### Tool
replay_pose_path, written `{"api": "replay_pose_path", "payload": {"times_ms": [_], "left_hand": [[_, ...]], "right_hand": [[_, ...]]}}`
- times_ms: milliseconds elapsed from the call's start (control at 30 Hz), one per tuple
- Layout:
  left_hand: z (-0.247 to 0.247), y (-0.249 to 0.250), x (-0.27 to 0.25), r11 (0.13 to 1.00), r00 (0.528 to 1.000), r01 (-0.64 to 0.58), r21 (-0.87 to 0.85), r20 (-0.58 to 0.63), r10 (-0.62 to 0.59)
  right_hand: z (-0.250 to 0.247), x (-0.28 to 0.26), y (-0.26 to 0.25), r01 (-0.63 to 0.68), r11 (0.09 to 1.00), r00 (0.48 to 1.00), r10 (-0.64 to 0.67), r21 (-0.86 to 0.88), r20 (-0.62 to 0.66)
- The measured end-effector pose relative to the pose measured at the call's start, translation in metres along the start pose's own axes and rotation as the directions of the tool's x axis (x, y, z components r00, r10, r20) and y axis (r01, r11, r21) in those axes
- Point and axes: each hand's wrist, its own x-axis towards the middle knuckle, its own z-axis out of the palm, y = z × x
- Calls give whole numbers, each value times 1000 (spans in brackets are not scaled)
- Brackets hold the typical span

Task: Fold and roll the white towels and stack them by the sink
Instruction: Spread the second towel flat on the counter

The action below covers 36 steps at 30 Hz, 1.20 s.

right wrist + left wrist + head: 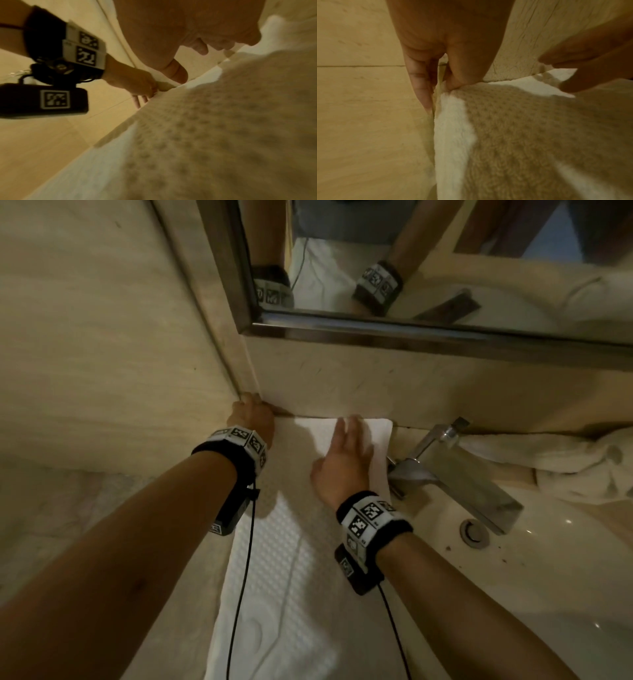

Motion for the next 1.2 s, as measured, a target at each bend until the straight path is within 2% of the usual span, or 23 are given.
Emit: {"api": "replay_pose_path", "payload": {"times_ms": [67, 133, 167, 300, 400, 467, 533, 567, 667, 767, 833, 933, 1067, 1200], "left_hand": [[0, 3, -1, 1000, 1000, -7, 9, 21, 7], [-1, 5, -2, 1000, 1000, -28, 12, -8, 28], [-2, 5, -3, 1000, 999, -25, -8, -20, 25], [-12, -2, -1, 991, 996, -81, -106, -52, 76], [-21, -2, -6, 963, 972, -237, -130, -33, 235], [-24, 0, -12, 942, 947, -310, -132, 41, 318], [-25, 2, -19, 936, 932, -338, -95, 107, 348], [-27, 2, -23, 941, 933, -331, -67, 127, 337], [-28, 1, -29, 954, 946, -296, 58, 157, 284], [-26, 0, -30, 968, 959, -237, 85, 179, 219], [-29, 1, -32, 986, 973, -161, 42, 175, 151], [-35, -4, -33, 993, 964, -79, 86, 261, 54], [-38, -14, -30, 961, 919, -88, 263, 393, -23], [-49, -11, -47, 899, 892, -178, 400, 451, -24]], "right_hand": [[11, 0, -11, -33, 999, 999, 33, -3, 23], [20, 1, -7, -132, 991, 990, 131, 19, 45], [25, 2, 0, -141, 990, 989, 141, 13, 43], [29, 6, 18, -72, 997, 994, 74, -26, 77], [25, 5, 15, -65, 997, 995, 68, -43, 73], [26, 0, 7, 86, 995, 995, -85, -41, 47], [25, -7, -9, 300, 952, 952, -303, 58, 51], [25, -9, -16, 354, 928, 929, -364, 119, 71], [21, -6, -26, 361, 912, 889, -400, 197, 223], [15, 1, -31, 400, 914, 853, -396, 61, 340], [12, 3, -38, 386, 921, 859, -378, 49, 344], [16, 3, -48, 303, 951, 895, -306, 62, 325], [19, 0, -57, 336, 939, 893, -292, -73, 343], [33, -2, -58, 351, 929, 906, -306, -117, 291]]}}
